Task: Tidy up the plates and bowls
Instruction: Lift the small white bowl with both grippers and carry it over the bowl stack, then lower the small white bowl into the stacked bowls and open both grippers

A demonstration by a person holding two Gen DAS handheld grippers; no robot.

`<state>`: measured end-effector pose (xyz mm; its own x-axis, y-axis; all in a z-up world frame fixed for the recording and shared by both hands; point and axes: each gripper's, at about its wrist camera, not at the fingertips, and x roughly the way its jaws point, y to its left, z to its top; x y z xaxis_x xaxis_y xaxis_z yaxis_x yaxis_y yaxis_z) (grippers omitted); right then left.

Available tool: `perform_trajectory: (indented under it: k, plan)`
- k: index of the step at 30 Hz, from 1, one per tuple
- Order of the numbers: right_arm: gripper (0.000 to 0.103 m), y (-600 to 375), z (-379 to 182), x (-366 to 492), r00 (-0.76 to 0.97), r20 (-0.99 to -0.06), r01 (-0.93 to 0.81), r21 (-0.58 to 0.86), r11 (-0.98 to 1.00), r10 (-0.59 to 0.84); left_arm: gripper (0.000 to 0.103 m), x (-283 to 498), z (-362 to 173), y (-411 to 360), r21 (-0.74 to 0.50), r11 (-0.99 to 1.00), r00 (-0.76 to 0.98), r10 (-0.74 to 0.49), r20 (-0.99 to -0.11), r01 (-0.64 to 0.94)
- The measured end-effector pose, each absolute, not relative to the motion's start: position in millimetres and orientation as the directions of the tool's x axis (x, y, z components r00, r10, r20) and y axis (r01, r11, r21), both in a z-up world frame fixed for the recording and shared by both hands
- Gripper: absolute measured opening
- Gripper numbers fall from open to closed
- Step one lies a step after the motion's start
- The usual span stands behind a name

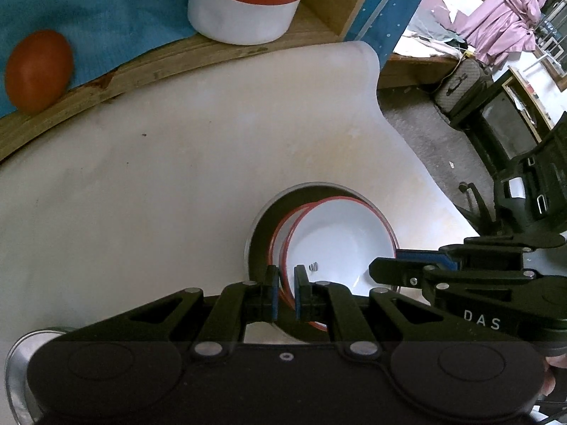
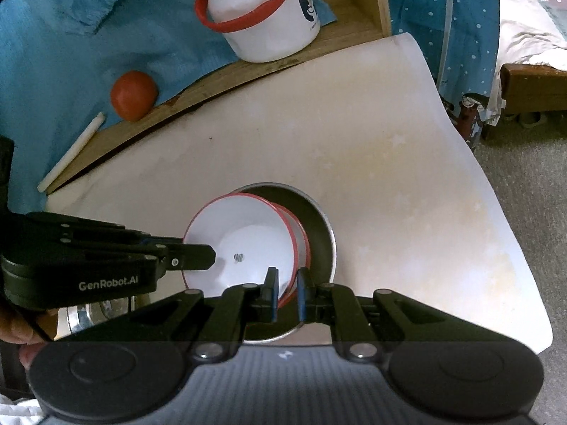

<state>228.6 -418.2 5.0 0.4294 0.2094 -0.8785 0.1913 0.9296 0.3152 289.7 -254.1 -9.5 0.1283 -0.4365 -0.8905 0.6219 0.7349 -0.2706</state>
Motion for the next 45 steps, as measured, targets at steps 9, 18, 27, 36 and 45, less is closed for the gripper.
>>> perform_trajectory:
  k: [9,18,27,36,45]
  plan:
    - [0.013,-419.7,2.6,231.1,0.423,-0.88,0.196,0.323,0.926,0.217,0.008,291.7,-10.4,-256.7,-0.269,0.744,0.124,-0.426,-0.896,0.612]
    - [0.015,-420.8,0.4,232.8,0.422,-0.878,0.192,0.33,0.924,0.226,0.009,292.2,-12.7,-256.6,-0.271,0.75,0.124,-0.424,-0.897,0.604]
    - [0.019,-421.0,-0.9,230.4,0.425,-0.877,0.197,0.331,0.923,0.224,0.012,292.5,-13.5,-255.7,-0.279,0.749,0.124,-0.432,-0.893,0.6]
    - [0.023,-423.7,-0.8,231.3,0.429,-0.875,0.198,0.333,0.922,0.224,0.013,292.3,-13.3,-254.0,-0.286,0.749,0.122,-0.438,-0.891,0.597]
    - [0.024,-423.6,-0.8,231.2,0.43,-0.875,0.2,0.333,0.921,0.223,0.015,292.1,-12.0,-253.3,-0.288,0.749,0.122,-0.44,-0.89,0.597]
